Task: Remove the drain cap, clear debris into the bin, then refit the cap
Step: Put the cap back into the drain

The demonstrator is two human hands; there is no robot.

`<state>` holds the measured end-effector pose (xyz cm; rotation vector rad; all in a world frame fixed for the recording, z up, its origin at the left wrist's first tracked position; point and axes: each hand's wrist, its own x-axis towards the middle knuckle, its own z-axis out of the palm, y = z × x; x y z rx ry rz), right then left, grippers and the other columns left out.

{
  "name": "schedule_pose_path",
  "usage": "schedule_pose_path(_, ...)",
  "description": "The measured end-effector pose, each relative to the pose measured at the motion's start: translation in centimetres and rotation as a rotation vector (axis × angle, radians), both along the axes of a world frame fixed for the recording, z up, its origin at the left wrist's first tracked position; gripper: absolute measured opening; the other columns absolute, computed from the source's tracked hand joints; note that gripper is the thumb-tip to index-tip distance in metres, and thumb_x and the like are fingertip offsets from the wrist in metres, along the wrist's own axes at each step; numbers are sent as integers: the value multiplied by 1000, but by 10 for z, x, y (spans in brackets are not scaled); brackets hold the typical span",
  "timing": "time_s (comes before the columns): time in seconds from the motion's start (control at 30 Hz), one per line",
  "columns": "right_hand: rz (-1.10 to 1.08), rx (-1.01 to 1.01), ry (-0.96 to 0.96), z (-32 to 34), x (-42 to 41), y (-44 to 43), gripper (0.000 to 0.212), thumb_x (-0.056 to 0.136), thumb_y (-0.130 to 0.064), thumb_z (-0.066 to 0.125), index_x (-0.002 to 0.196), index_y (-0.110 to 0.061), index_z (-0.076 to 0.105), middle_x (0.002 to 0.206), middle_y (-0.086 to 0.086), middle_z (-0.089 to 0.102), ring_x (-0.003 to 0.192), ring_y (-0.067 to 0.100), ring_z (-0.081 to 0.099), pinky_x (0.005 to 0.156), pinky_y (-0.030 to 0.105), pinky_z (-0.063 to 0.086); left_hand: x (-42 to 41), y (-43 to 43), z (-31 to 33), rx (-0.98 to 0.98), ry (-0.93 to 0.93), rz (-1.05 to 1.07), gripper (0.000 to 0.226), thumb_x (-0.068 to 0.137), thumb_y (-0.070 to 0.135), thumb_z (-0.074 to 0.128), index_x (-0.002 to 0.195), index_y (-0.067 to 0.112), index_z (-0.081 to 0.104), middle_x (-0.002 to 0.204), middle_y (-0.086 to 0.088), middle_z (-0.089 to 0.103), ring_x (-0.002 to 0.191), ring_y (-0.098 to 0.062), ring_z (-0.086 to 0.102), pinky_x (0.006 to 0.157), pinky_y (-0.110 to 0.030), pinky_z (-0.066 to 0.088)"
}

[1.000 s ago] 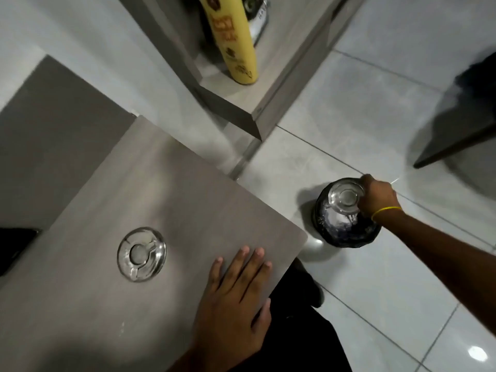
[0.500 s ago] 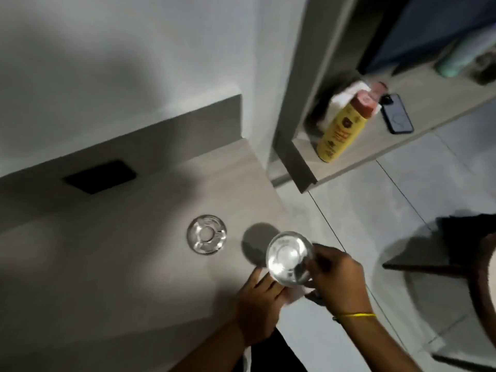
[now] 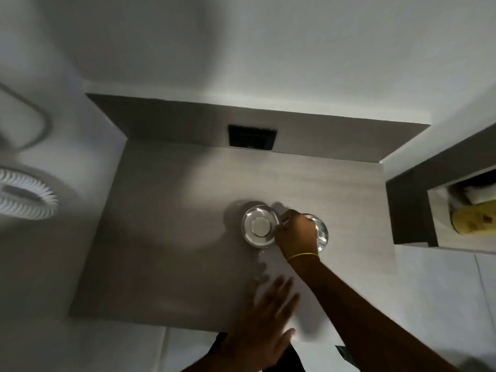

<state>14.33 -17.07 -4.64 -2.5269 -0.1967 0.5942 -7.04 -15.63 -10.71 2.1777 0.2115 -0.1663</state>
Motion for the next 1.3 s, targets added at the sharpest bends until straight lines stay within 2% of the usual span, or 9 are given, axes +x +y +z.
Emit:
schedule_pose_path(0.1, -11, -40, -21, -16, -4, 9, 14, 78, -6, 69, 91, -7, 73, 85, 17, 78, 88, 41, 72, 66, 27, 35, -26, 42, -2, 481, -79, 4, 84, 95, 53, 60, 168, 20, 34, 179, -10, 27, 164, -30, 25, 125, -63, 20)
schedule_pose_path(0.23, -28, -71, -54, -29, -5, 11, 9, 80, -8, 69, 88, -6, 71, 82, 17, 76, 84, 42, 71, 64, 29, 34, -19, 91, -10, 630, 13, 66, 75, 99, 51, 52, 165, 18, 40, 177, -10, 31, 161, -30, 30, 123, -64, 22)
schedule_pose_path(0.47, 7, -90, -50, -22, -2, 7, 22, 90, -25, 65, 98, -6, 72, 86, 17, 77, 87, 42, 72, 68, 32, 47, -14, 119, -35, 701, 16, 104, 75, 104, 55, 47, 169, 20, 33, 181, -8, 21, 168, -31, 15, 129, -69, 14)
schedule_pose_path(0.6, 99, -115, -296, -2, 6, -12, 34, 83, -24, 55, 98, -2, 75, 92, 25, 72, 83, 48, 69, 69, 38, 51, -14, 119, -35, 696, 19, 81, 73, 105, 56, 45, 168, 21, 34, 180, -8, 23, 167, -33, 15, 128, -71, 15)
schedule_pose_path(0.7, 260, -296, -265, 2, 7, -30, 53, 83, -24, 66, 133, -6, 64, 130, 23, 60, 117, 48, 57, 95, 51, 51, -13, 120, -35, 714, -1, 89, 73, 105, 56, 46, 168, 21, 34, 179, -9, 25, 167, -34, 17, 127, -71, 16)
schedule_pose_path(0.8, 317, -427, -111, 1, 0, -38, 74, 86, -36, 70, 153, -24, 42, 157, 11, 34, 139, 44, 39, 102, 61, 49, -14, 119, -36, 715, -21, 84, 73, 104, 55, 47, 167, 21, 36, 178, -10, 27, 167, -35, 18, 126, -71, 17)
schedule_pose_path(0.93, 322, -392, -73, 2, 0, -34, 77, 85, -36, 71, 154, -27, 38, 152, 15, 34, 135, 48, 39, 101, 61, 53, -14, 121, -37, 732, -29, 99, 73, 103, 54, 48, 167, 20, 37, 178, -11, 28, 166, -36, 19, 127, -71, 17)
schedule_pose_path(1.07, 335, -428, -39, 3, 6, -28, 99, 72, -50, 80, 154, -20, 33, 147, 19, 40, 130, 48, 45, 97, 61, 55, -11, 129, -39, 741, -36, 81, 74, 104, 53, 48, 168, 19, 35, 178, -12, 27, 167, -36, 17, 126, -72, 19)
schedule_pose_path(1.3, 294, -179, -115, 18, 2, -10, 106, 68, -59, 78, 156, -22, 34, 139, 17, 49, 123, 45, 50, 103, 53, 52, -14, 120, -44, 743, -16, 80, 74, 104, 54, 48, 168, 20, 35, 179, -11, 24, 167, -37, 16, 127, -72, 16)
